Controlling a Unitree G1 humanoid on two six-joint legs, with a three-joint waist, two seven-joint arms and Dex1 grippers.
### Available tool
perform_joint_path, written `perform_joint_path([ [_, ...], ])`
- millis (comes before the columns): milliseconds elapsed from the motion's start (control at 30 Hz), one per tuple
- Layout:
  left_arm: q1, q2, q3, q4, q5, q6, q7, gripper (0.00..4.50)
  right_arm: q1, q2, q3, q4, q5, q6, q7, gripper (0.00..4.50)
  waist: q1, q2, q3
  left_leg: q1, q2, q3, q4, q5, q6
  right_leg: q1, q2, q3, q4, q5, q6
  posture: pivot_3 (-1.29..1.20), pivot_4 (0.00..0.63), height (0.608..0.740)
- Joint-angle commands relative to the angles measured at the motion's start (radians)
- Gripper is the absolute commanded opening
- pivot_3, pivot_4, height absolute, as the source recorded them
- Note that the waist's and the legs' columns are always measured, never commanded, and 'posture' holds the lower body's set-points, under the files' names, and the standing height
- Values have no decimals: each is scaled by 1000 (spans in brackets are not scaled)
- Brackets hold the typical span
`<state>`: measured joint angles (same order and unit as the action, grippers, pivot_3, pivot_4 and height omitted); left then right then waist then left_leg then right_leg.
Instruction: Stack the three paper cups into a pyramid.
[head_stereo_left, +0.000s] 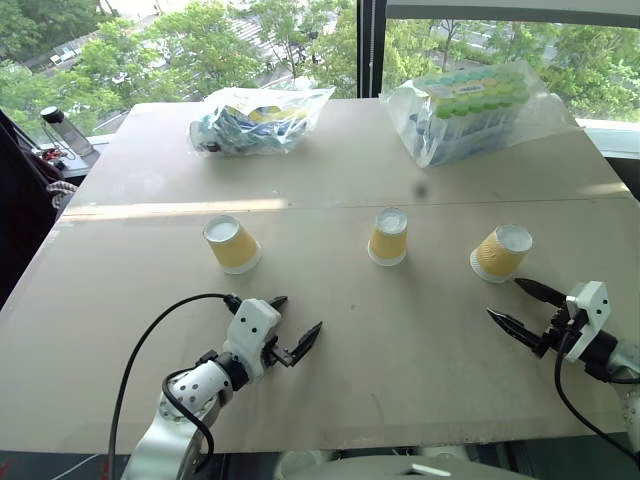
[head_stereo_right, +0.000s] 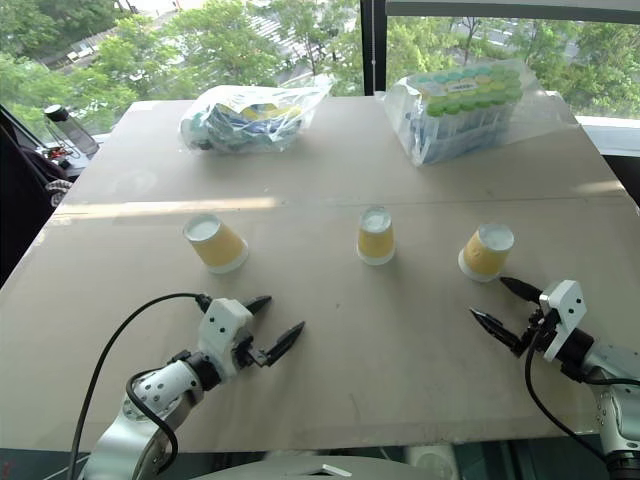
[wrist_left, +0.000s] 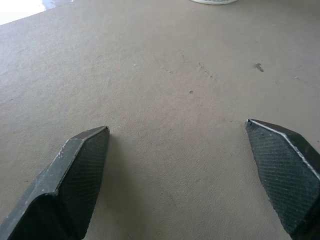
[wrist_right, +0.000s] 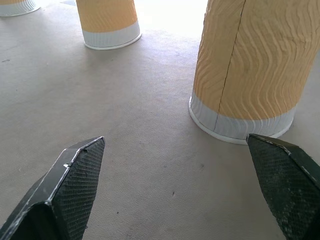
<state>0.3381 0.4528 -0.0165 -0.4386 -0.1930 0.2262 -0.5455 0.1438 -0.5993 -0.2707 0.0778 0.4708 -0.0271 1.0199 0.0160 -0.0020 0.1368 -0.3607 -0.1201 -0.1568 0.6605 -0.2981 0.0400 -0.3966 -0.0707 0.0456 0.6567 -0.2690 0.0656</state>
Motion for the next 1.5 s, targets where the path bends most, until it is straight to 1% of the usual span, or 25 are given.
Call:
perform_joint_path([
  [33, 13, 2, 12, -4, -7, -7, -1, 4480, -1, -21, -22, -5, 10, -11, 24, 4500, 0, 0, 0, 0, 0, 0, 0, 0, 0, 0, 0, 0, 0, 0, 0, 0, 150, 740],
  [633, 6, 5, 36, 12, -22, -21, -16, 4480, -39, -29, -21, 76, -3, -51, 58, 4500, 0, 0, 0, 0, 0, 0, 0, 0, 0, 0, 0, 0, 0, 0, 0, 0, 150, 740],
  [833, -11, -1, 55, 17, -44, -35, -25, 4480, -45, -6, -43, 88, 0, -95, 28, 4500, 0, 0, 0, 0, 0, 0, -1, 0, 0, 0, 0, 0, 0, 0, 0, 0, 150, 740],
  [933, -22, 38, 62, -18, -78, -62, -98, 4480, -74, 12, -53, 36, 41, -85, 12, 4500, -1, -1, 1, 0, 0, 0, -1, 0, 0, 0, 0, 0, 0, 0, 0, 0, 150, 740],
  [1033, -43, 75, 71, -54, -126, -54, -158, 4480, -103, 17, -52, 20, 39, -82, -6, 4500, -2, 0, 1, 0, 0, 0, -1, 0, 0, 0, 0, 0, 0, 0, 0, 0, 150, 740],
  [1133, -96, 118, 96, -81, -174, -44, -202, 4480, -128, 24, -46, -4, 44, -70, -26, 4500, 1, 0, 2, 0, 0, 0, -1, 0, 0, 0, 0, 0, -1, 0, 0, 0, 150, 740],
  [1200, -136, 145, 126, -104, -231, -23, -229, 4480, -145, 22, -56, -21, 50, -71, -40, 4500, 1, 0, 2, -1, 0, -1, -1, 0, 0, -1, 0, -1, -1, 0, 0, 0, 150, 740],
  [1300, -186, 184, 166, -130, -294, 12, -253, 4480, -174, 2, -81, -53, 67, -60, -57, 4500, -1, 0, 2, -1, 0, -1, -1, 0, 0, -1, 0, -1, -1, 0, 0, 0, 150, 740],
  [1400, -208, 215, 194, -155, -351, 44, -278, 4480, -198, -41, -83, -101, 85, -24, -45, 4500, -3, 0, 2, -1, 0, 0, -1, 0, 0, -1, 0, -1, -2, 0, 0, 0, 150, 740],
  [1500, -210, 238, 222, -161, -381, 57, -293, 4480, -252, -74, -38, -187, 117, 74, -44, 4500, -6, 0, 2, -1, 0, 0, -2, 0, 0, -1, 1, -1, -3, 0, 0, 0, 150, 740],
])
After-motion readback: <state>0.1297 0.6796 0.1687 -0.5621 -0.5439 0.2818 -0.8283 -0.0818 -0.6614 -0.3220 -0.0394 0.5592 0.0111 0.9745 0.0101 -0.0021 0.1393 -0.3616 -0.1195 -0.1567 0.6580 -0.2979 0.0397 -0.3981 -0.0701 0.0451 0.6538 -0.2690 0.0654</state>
